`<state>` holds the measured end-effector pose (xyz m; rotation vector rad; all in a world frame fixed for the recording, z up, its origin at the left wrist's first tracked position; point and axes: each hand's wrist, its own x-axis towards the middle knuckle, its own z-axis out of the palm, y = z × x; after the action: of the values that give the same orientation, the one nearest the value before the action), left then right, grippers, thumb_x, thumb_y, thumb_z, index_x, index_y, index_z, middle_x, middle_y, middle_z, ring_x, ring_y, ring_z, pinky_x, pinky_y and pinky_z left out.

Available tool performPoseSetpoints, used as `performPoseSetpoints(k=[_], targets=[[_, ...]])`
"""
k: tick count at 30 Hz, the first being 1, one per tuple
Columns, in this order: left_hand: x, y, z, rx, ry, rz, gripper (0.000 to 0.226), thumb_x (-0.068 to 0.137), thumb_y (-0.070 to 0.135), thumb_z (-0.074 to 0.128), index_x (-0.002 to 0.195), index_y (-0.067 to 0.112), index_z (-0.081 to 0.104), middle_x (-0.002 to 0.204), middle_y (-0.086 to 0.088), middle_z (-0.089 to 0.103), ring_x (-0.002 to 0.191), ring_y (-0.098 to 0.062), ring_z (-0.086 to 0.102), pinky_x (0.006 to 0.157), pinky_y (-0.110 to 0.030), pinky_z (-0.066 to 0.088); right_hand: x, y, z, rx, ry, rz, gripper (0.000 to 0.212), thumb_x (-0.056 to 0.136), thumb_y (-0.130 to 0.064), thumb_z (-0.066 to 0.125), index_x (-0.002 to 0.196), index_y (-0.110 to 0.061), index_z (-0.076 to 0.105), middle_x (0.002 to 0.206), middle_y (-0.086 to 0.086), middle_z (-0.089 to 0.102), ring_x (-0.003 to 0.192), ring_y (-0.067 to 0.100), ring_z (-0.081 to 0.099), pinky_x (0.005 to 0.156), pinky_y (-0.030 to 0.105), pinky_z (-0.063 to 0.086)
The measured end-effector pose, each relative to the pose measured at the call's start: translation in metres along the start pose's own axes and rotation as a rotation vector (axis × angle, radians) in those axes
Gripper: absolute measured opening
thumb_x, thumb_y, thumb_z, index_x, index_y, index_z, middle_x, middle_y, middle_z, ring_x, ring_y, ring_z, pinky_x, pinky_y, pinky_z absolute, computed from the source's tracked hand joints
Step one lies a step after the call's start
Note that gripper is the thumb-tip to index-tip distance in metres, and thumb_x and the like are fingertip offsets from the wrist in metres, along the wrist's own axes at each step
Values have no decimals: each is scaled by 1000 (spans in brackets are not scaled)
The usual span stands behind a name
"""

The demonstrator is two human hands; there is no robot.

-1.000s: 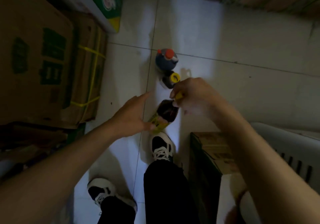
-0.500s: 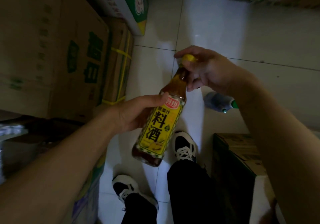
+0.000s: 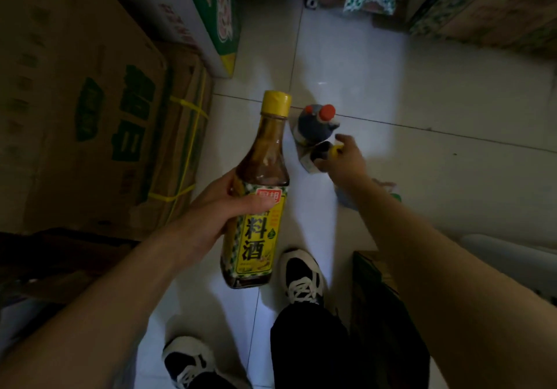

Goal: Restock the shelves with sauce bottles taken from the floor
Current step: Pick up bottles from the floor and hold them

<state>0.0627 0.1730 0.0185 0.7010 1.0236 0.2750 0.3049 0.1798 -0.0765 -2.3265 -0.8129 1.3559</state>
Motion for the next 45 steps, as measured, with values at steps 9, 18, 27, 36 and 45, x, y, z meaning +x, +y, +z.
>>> performPoseSetpoints(k=[9, 18, 27, 36, 45], targets=[[4, -24, -14, 44, 89, 7, 54, 61, 42, 80, 112, 46, 66, 112, 3, 73, 103, -18, 70, 81, -35, 54, 13, 25, 21, 255, 168, -9, 24, 85, -13, 77, 101, -21, 60, 85, -8, 62, 81, 5, 61, 84, 31, 56], [-53, 18, -9, -19, 232, 22, 59, 53, 46, 85, 109, 43, 68, 110, 2, 74, 101, -19, 71, 82, -38, 53, -82, -49, -53, 174, -165, -236, 18, 82, -10, 79, 83, -25, 69, 77, -8, 71, 73, 2, 67, 66, 16, 52], [-234, 215, 18, 2, 325, 221, 78, 51, 50, 89, 121, 26, 65, 108, -7, 74, 95, -28, 72, 72, -40, 58, -300, -284, -144, 376, 42, -593, 37, 78, -37, 74, 91, -6, 60, 83, 16, 65, 84, 38, 64, 79, 58, 52], [-508, 405, 71, 43, 365, 530, 58, 63, 33, 77, 114, 6, 65, 102, -30, 68, 90, -45, 67, 80, -57, 54, -564, -497, -240, 265, 78, -935, 33, 94, -40, 64, 95, -10, 53, 73, 5, 67, 70, 24, 67, 66, 48, 51], [-721, 476, 117, -134, 364, 680, 52, 69, 53, 67, 90, 6, 75, 84, -25, 70, 70, -35, 70, 64, -41, 57, -777, -625, -288, 251, -133, -978, 33, 91, -48, 64, 77, -21, 50, 71, 5, 52, 72, 38, 61, 78, 55, 53]])
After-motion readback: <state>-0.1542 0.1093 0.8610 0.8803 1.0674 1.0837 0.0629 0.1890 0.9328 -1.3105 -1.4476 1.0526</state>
